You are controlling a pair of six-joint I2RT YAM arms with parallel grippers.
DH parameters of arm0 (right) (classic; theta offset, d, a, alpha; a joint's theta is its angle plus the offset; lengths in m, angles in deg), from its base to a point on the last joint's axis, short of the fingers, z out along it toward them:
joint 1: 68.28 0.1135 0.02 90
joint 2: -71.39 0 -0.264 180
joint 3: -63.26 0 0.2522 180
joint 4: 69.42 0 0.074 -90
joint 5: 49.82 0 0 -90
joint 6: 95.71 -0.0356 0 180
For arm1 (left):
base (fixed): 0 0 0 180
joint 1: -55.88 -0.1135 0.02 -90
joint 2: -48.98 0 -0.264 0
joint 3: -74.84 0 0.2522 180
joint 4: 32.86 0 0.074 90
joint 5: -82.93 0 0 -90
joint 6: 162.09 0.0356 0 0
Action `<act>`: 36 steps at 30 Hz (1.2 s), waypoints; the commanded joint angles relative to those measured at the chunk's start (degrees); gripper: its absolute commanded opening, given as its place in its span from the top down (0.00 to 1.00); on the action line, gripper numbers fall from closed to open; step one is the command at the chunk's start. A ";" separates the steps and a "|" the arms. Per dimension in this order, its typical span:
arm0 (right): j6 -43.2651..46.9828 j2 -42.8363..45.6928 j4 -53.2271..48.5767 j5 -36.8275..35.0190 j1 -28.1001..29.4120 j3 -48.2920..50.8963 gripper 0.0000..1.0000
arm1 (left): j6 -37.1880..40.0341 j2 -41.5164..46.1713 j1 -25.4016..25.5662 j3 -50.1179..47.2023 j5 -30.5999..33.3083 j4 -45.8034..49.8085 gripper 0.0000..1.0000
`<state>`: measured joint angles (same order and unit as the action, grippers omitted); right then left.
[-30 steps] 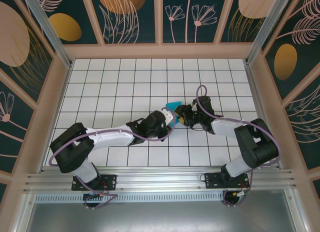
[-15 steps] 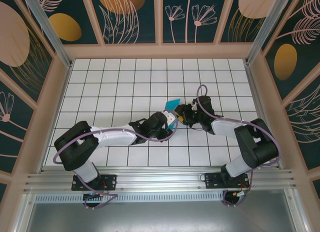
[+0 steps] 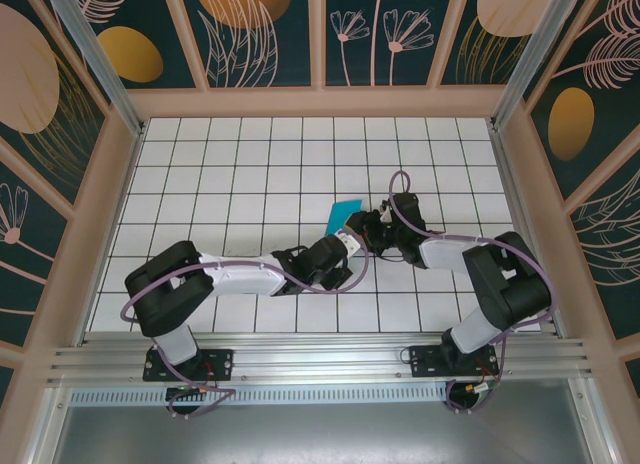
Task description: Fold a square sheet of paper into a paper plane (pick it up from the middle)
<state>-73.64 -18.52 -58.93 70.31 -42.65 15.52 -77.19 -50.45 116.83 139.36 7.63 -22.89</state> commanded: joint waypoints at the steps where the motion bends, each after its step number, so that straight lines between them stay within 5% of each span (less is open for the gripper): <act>1: -0.04 -0.69 1.69 1.16 0.50 -1.22 0.58 | 1.17 -1.30 0.62 1.25 5.06 -0.06 0.37; 11: 0.85 -0.57 -0.51 -0.15 0.55 -1.53 0.58 | 2.07 0.56 1.19 -0.04 7.05 -4.01 0.49; 26: 3.34 -0.80 -5.20 -2.29 0.23 -3.18 0.58 | 1.68 4.25 1.15 -1.58 4.99 -4.64 0.85; 36: 7.19 -0.09 -11.90 -5.36 -0.26 -4.99 0.57 | 2.13 2.70 1.19 -0.17 -0.21 -2.56 0.89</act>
<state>-69.00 -18.58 -67.37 66.72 -42.69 12.40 -75.49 -47.17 117.73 138.42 9.80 -26.82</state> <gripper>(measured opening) 0.430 0.110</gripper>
